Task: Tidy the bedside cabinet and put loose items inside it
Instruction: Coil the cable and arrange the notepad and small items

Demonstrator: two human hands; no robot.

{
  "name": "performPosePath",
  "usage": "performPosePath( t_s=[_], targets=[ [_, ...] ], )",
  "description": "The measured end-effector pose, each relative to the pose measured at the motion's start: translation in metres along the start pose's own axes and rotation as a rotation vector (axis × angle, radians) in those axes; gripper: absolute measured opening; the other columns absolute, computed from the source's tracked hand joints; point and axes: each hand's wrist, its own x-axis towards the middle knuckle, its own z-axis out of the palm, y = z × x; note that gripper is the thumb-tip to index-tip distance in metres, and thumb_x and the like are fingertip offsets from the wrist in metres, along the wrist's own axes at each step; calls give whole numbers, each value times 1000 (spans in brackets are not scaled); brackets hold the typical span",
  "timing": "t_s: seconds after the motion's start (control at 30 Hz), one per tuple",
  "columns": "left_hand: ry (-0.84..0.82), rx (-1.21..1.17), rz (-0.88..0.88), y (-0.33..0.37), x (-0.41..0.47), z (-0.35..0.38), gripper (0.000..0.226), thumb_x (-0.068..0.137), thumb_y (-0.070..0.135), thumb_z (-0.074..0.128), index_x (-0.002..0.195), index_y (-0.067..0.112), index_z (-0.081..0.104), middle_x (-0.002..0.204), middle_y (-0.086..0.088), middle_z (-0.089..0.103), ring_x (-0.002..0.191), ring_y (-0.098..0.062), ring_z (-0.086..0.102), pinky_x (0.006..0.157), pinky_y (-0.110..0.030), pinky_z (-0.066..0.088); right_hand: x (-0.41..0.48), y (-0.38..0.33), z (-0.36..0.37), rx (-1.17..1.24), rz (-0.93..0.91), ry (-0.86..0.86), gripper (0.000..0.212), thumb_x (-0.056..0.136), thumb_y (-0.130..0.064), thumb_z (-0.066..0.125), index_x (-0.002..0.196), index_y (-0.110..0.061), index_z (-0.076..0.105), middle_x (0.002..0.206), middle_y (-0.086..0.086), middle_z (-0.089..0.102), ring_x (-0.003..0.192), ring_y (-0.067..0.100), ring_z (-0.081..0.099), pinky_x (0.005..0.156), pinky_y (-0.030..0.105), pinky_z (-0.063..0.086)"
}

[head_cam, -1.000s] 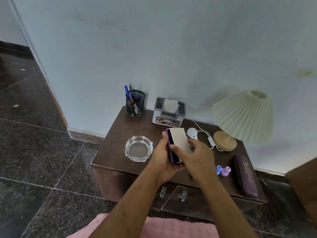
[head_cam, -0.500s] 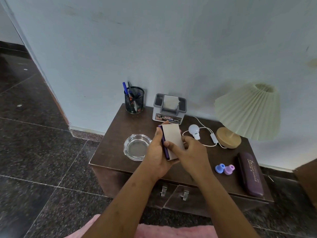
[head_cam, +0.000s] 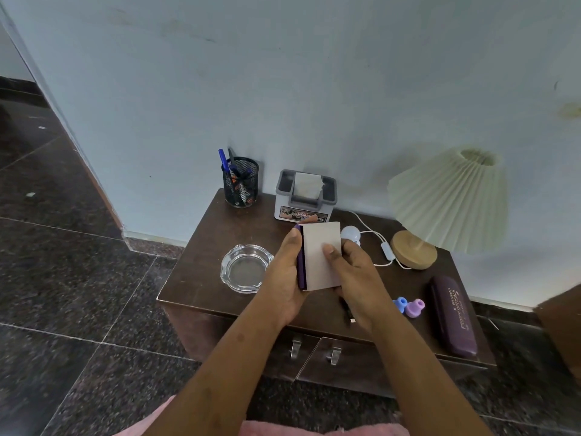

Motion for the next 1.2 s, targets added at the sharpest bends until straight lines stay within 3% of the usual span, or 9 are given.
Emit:
performPosePath(
  t_s=[0.27, 0.43, 0.57, 0.77, 0.83, 0.93, 1.03, 1.13, 1.2],
  targets=[
    [7, 33, 19, 4, -2, 0, 41, 99, 40, 32, 131, 25, 52, 120, -12, 64, 100, -25, 61, 83, -45, 52, 4, 1, 2, 139, 16, -22, 22, 90, -29, 59, 109, -19, 60, 108, 7, 66, 103, 24, 61, 88, 47, 54],
    [-8, 41, 27, 2, -1, -1, 39, 99, 41, 30, 129, 31, 52, 121, -8, 64, 100, -22, 62, 76, -39, 56, 6, 4, 1, 154, -10, 11, 15, 87, -29, 62, 100, -22, 62, 97, 0, 69, 89, 14, 64, 74, 32, 58],
    [20, 118, 34, 2, 0, -1, 37, 98, 40, 34, 130, 32, 51, 121, -6, 64, 106, -23, 61, 83, -42, 55, 6, 4, 2, 197, -9, 50, 11, 87, -27, 63, 96, -22, 62, 93, -1, 68, 87, 13, 63, 72, 31, 57],
    [54, 413, 87, 1, 2, -8, 26, 93, 20, 55, 108, 41, 60, 107, 8, 68, 101, -14, 64, 75, -34, 58, 10, 4, -1, 347, 59, 85, 16, 87, -21, 64, 102, -19, 61, 102, 2, 66, 95, 16, 62, 77, 36, 58],
    [58, 523, 145, 4, 3, -12, 29, 92, 16, 55, 107, 41, 60, 105, 9, 69, 99, -13, 65, 77, -33, 58, 11, 6, -3, 242, 51, 99, 21, 87, -21, 64, 107, -21, 58, 108, 0, 64, 100, 15, 60, 80, 34, 56],
    [2, 802, 212, 6, 6, -17, 31, 91, 14, 58, 119, 27, 60, 109, -2, 68, 101, -21, 64, 86, -44, 55, 12, 6, -13, -183, -230, 158, 31, 88, -20, 64, 112, -36, 52, 107, -22, 55, 99, 1, 55, 76, 16, 49],
    [-17, 939, 208, 3, 6, -22, 33, 89, 17, 61, 121, 24, 61, 104, 0, 69, 97, -19, 65, 82, -44, 56, 14, 5, -23, -327, -346, 37, 28, 93, -19, 57, 115, -37, 58, 106, -24, 58, 95, -13, 53, 71, 2, 42],
    [-45, 984, 176, 4, 5, -24, 27, 88, 20, 62, 112, 32, 62, 96, 9, 67, 91, -15, 65, 73, -35, 58, 16, 8, -28, -422, -326, -4, 22, 94, -24, 54, 112, -34, 62, 102, -23, 59, 94, -8, 54, 70, 6, 42],
    [-48, 966, 184, 5, 5, -22, 23, 88, 20, 63, 104, 35, 62, 95, 9, 68, 91, -14, 65, 74, -32, 57, 17, 8, -29, -340, -303, -3, 18, 94, -24, 55, 105, -37, 61, 100, -21, 61, 93, -1, 56, 72, 12, 44]
  ],
)
